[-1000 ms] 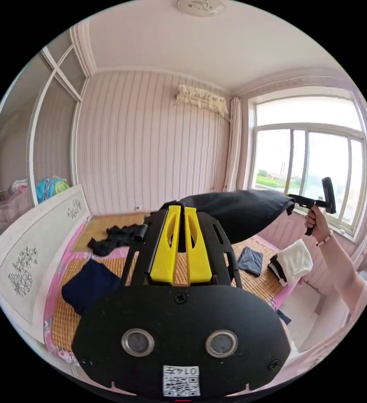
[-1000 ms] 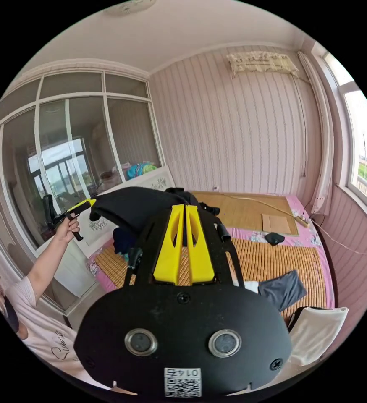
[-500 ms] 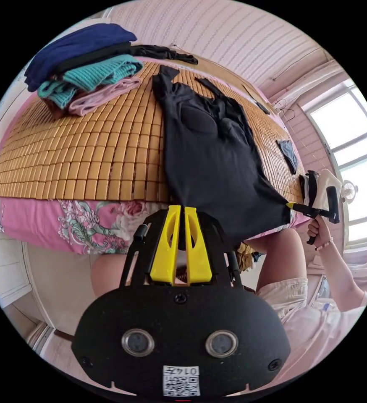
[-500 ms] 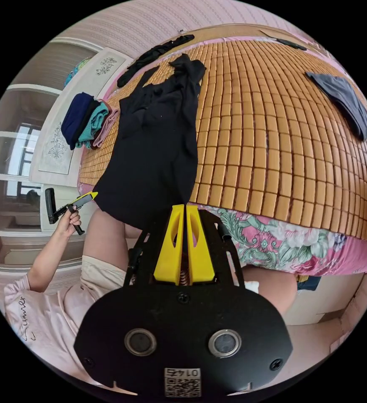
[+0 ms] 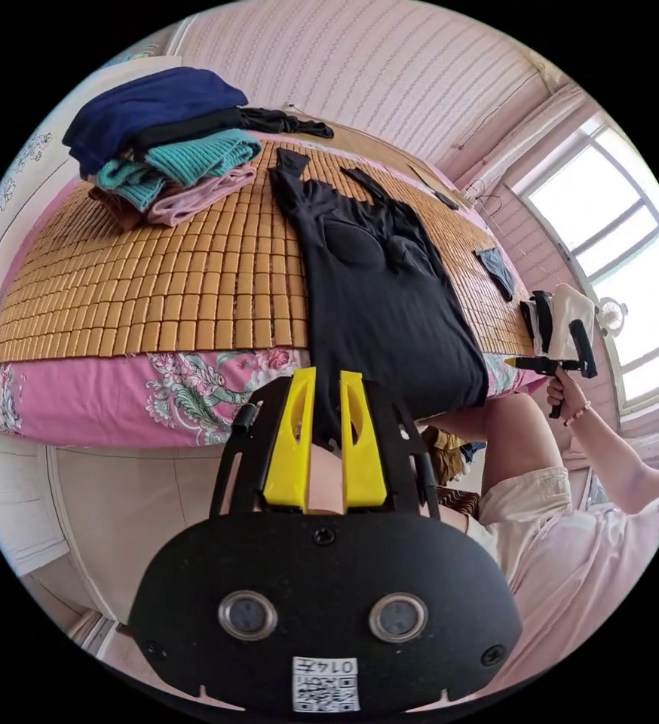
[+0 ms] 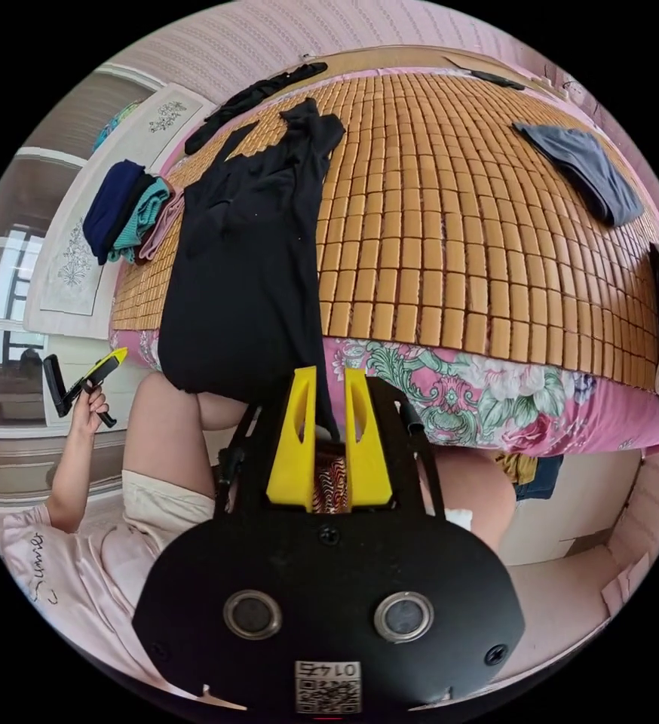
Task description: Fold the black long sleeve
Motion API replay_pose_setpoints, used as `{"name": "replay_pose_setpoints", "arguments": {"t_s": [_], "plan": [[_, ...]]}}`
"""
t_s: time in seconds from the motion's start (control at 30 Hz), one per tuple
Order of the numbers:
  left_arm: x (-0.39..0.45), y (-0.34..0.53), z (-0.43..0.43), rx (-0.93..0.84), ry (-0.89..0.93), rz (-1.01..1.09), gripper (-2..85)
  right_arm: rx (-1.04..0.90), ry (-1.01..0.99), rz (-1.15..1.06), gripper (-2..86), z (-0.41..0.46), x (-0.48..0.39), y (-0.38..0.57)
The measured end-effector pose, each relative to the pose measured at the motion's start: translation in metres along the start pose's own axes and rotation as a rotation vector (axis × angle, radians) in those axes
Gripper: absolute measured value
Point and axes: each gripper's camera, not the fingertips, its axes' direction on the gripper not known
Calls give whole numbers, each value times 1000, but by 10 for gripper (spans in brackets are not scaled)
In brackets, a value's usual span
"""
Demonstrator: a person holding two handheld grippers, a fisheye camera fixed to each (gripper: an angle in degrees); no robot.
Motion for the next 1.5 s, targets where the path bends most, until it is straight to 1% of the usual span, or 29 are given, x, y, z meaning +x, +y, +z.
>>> {"name": "replay_pose_setpoints", "arguments": {"t_s": [0.1, 0.23, 0.33, 0.4, 0.47, 0.57, 0.67, 0.73, 0.77, 0.8, 0.83, 0.87, 0.9, 0.97, 1.0, 1.07, 1.1, 1.17, 1.2, 1.27, 1.37, 1.5], "plan": [[3, -34, 11, 20, 4, 64, 59, 73, 24, -3, 80, -22, 13, -25], [22, -92, 41, 42, 29, 137, 56, 136, 48, -48, 82, -46, 31, -86], [48, -157, 77, 52, 50, 218, 57, 168, 71, -100, 82, -57, 43, -152], [71, -215, 113, 36, 44, 286, 60, 169, 95, -152, 83, -57, 44, -203], [86, -259, 140, 31, 29, 329, 62, 156, 89, -224, 83, -49, 39, -276], [107, -322, 184, 41, 16, 367, 63, 166, 70, -275, 94, -27, 27, -356], [122, -374, 230, 25, -14, 380, 72, 182, 5, -219, 114, -4, 24, -409], [130, -401, 259, 7, -56, 387, 79, 150, 43, -198, 103, 13, 25, -428], [132, -416, 280, -23, -80, 377, 81, 91, 84, -211, 72, 26, 28, -435], [133, -428, 301, -91, -87, 358, 82, 83, 113, -206, 56, 27, 30, -436], [132, -432, 312, -130, -90, 340, 82, 126, 119, -212, 25, 18, 37, -432], [129, -437, 327, -168, -88, 302, 80, 119, 91, -222, 7, 8, 47, -427], [127, -438, 327, -121, -75, 295, 76, 124, 66, -219, 4, 0, 54, -421], [124, -440, 330, -110, -57, 292, 67, 192, -53, -165, -1, -50, 96, -379], [125, -440, 332, -100, -66, 322, 63, 209, -70, -140, -1, -65, 108, -365], [128, -440, 334, -94, -74, 357, 60, 281, -98, -8, 1, -128, 152, -294], [131, -442, 337, -100, -74, 368, 59, 288, -95, 24, 2, -142, 161, -274], [136, -447, 341, -130, -76, 373, 57, 264, -15, 151, 9, -182, 189, -202], [141, -450, 343, -145, -86, 388, 57, 257, 15, 180, 11, -189, 195, -186], [150, -454, 342, -154, -104, 428, 56, 240, 123, 317, 21, -207, 218, -130], [163, -459, 331, -125, -78, 496, 54, 217, 182, 450, 48, -214, 246, -85], [186, -486, 326, -91, -35, 507, 62, 230, 175, 577, 98, -214, 279, -63]]}}
